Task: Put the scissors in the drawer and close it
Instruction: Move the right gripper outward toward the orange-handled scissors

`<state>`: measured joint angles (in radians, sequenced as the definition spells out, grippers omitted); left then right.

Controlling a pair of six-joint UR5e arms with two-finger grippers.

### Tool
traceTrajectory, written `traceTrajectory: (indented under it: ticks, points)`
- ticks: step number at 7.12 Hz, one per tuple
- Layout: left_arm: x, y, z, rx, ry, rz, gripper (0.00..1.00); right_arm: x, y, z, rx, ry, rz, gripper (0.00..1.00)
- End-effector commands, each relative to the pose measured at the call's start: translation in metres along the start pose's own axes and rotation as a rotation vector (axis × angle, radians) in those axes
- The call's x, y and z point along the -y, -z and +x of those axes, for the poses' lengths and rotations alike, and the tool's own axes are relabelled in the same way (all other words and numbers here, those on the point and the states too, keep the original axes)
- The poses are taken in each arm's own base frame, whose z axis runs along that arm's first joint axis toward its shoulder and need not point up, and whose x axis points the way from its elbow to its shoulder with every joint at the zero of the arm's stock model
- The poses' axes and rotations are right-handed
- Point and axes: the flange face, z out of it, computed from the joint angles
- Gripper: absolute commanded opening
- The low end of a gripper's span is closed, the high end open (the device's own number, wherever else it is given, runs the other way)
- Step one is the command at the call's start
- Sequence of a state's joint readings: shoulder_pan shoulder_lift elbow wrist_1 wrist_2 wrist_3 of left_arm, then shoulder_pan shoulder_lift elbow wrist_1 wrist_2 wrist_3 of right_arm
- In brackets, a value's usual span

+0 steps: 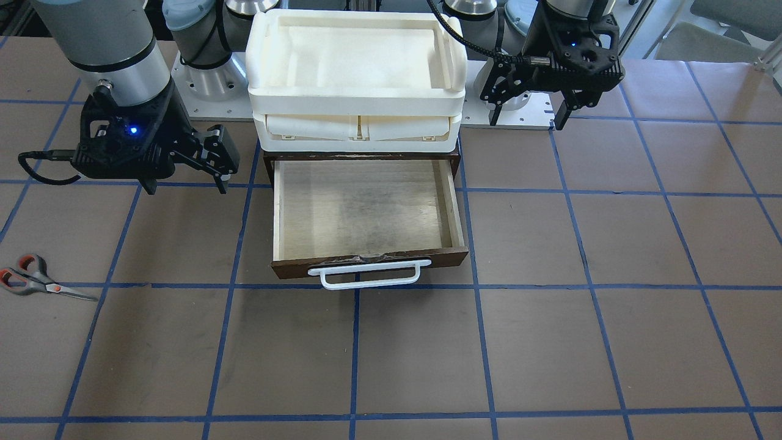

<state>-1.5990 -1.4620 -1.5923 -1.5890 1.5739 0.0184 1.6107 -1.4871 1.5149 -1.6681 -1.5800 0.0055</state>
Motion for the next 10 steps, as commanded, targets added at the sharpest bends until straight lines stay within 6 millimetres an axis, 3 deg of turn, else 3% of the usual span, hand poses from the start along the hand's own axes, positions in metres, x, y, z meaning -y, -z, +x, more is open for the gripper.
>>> traceTrajectory:
  ticks: [1, 3, 4, 5, 7, 8, 10]
  points:
    - [0.000, 0.001, 0.000, 0.000, 0.001, 0.003, 1.00, 0.000, 0.000, 0.000, 0.000, -0.001, 0.000, 1.00]
    - [-0.005, 0.007, 0.001, -0.007, -0.001, 0.014, 1.00, -0.007, 0.003, -0.002, -0.006, 0.071, -0.002, 1.00]
    - [-0.004, 0.004, 0.004, -0.013, -0.006, 0.008, 1.00, -0.009, -0.008, 0.003, -0.019, 0.252, -0.021, 1.00]
    - [-0.005, 0.006, 0.004, -0.008, -0.006, 0.011, 1.00, -0.008, -0.011, 0.012, -0.019, 0.320, -0.024, 1.00]
    - [-0.006, 0.006, 0.003, -0.002, -0.007, 0.012, 1.00, 0.001, -0.021, 0.083, -0.062, 0.463, -0.077, 1.00]
    - [-0.007, 0.007, 0.003, -0.002, -0.006, 0.011, 1.00, 0.000, -0.038, 0.130, -0.036, 0.544, -0.112, 1.00]
    - [-0.008, 0.006, 0.004, 0.001, -0.015, 0.005, 1.00, -0.007, -0.088, 0.201, 0.044, 0.871, -0.102, 1.00]
